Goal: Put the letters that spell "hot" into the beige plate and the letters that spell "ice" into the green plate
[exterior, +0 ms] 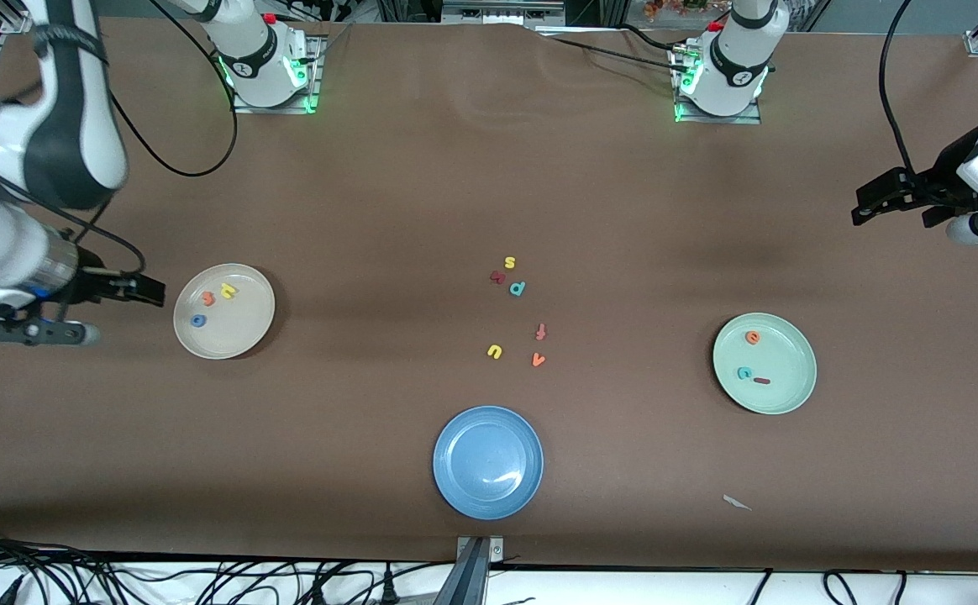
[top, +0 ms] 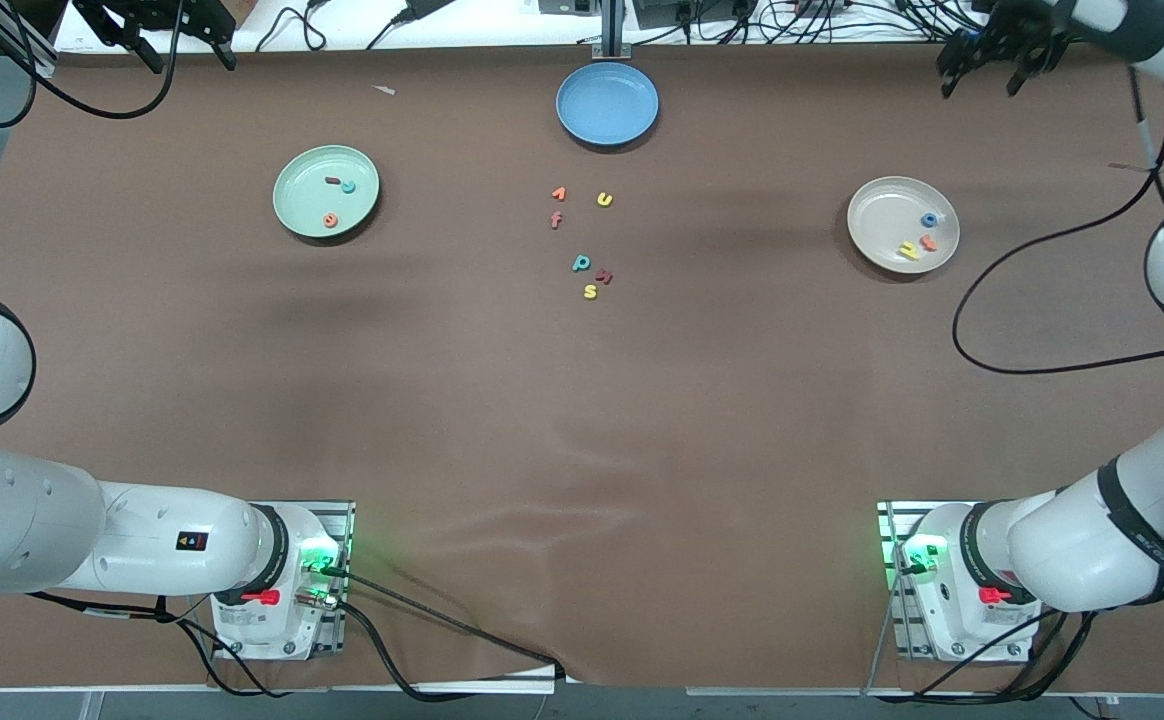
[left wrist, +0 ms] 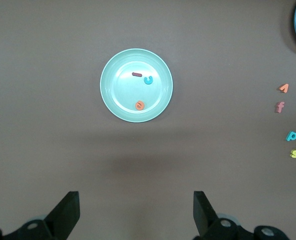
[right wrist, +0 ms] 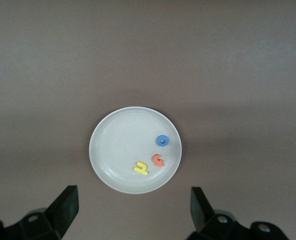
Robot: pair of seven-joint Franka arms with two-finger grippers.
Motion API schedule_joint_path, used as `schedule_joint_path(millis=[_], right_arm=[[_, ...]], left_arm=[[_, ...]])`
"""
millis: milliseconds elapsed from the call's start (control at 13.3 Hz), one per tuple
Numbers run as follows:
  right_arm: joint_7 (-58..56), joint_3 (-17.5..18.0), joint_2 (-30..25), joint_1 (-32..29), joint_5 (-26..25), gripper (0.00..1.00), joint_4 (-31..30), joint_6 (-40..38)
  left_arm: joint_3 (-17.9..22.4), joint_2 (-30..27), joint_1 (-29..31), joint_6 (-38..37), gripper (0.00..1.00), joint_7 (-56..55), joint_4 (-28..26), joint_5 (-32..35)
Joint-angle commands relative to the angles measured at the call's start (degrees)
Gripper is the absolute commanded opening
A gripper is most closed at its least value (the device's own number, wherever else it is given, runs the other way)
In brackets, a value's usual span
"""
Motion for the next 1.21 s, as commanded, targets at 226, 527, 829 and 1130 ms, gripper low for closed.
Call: schedule_joint_path(millis=[226,527,829,1130], right_arm=[[0.8,-1.6,0.3,0.1,1.0,1.00,10.2,-9.4],[1.6,-1.0,0.4,0.8,0.9,1.00,10.3,-9.7],[1.6,-1.5,0.4,0.6,0.9,1.00,10.3,-9.2],[1.7,-1.4,0.4,0.3,0.9,1.00,10.3,-9.1]], left_arm=[[0.0,0.6,-0.2,-0.8,1.00,1.0,1.4,1.2],[0.0,0.6,-0.2,-0.8,1.00,1.0,1.4,1.2],[0.0,0.7,-0.2,-0.8,1.00,1.0,1.4,1.2],[0.0,0.6,-0.2,-0.8,1.00,0.9,1.4,1.2]])
